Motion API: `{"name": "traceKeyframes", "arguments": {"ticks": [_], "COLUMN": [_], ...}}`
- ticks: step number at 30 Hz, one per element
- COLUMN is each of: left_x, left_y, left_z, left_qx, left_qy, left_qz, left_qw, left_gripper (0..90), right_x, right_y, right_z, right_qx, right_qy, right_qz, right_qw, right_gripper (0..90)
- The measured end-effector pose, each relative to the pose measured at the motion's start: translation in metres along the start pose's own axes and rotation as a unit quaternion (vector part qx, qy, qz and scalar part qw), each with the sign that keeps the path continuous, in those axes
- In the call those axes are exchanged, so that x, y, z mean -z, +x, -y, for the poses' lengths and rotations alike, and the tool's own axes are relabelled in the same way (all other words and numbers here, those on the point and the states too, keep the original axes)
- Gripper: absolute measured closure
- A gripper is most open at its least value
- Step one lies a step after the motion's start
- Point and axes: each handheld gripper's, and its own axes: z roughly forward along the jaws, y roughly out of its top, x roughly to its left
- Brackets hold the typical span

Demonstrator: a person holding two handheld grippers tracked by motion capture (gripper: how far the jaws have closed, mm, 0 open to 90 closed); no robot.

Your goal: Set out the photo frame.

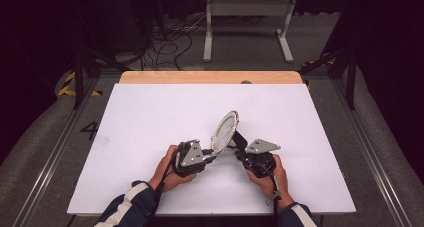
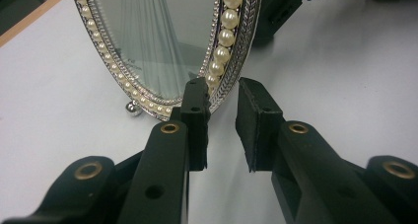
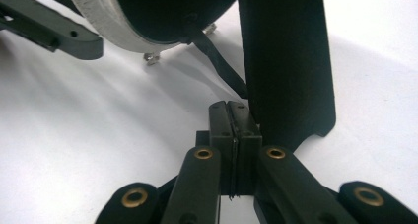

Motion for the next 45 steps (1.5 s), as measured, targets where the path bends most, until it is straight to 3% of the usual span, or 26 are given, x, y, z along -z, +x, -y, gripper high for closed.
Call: {"name": "traceKeyframes", "arguments": {"ticks": [19, 25, 27, 29, 30, 32, 36, 45], "left_x": [0.006, 0.015, 0.022, 0.026, 0.026, 0.033, 0.046, 0.065], "left_y": [0.003, 0.004, 0.009, 0.013, 0.013, 0.016, 0.018, 0.015], "left_z": [0.003, 0.006, 0.012, 0.017, 0.017, 0.024, 0.031, 0.050], "left_qx": [0.006, 0.008, 0.024, 0.054, 0.054, 0.072, 0.096, 0.119], "left_qy": [0.008, 0.011, 0.014, 0.014, 0.014, 0.026, 0.021, 0.040], "left_qz": [0.008, 0.012, 0.013, 0.008, 0.008, -0.010, -0.027, -0.049], "left_qw": [0.9999, 0.9998, 0.9995, 0.9984, 0.9984, 0.9970, 0.9948, 0.9909], "left_gripper": [73.5, 66.3, 58.8, 50.4, 47.8, 43.4, 33.7, 18.6], "right_x": [-0.004, -0.002, 0.001, 0.004, 0.005, 0.007, 0.009, 0.010], "right_y": [-0.010, -0.009, -0.007, -0.005, -0.003, 0.002, 0.011, 0.022], "right_z": [0.000, 0.000, -0.001, -0.002, -0.003, -0.003, -0.005, -0.010], "right_qx": [-0.009, -0.015, -0.016, -0.016, -0.014, -0.008, -0.004, -0.016], "right_qy": [-0.001, -0.006, -0.012, -0.022, -0.025, -0.027, -0.034, -0.047], "right_qz": [0.020, 0.017, 0.018, 0.014, 0.011, 0.005, 0.000, -0.009], "right_qw": [0.9997, 0.9997, 0.9996, 0.9995, 0.9995, 0.9996, 0.9994, 0.9987], "right_gripper": [90.0, 88.2, 88.4, 87.9, 86.7, 82.1, 74.0, 54.2]}}
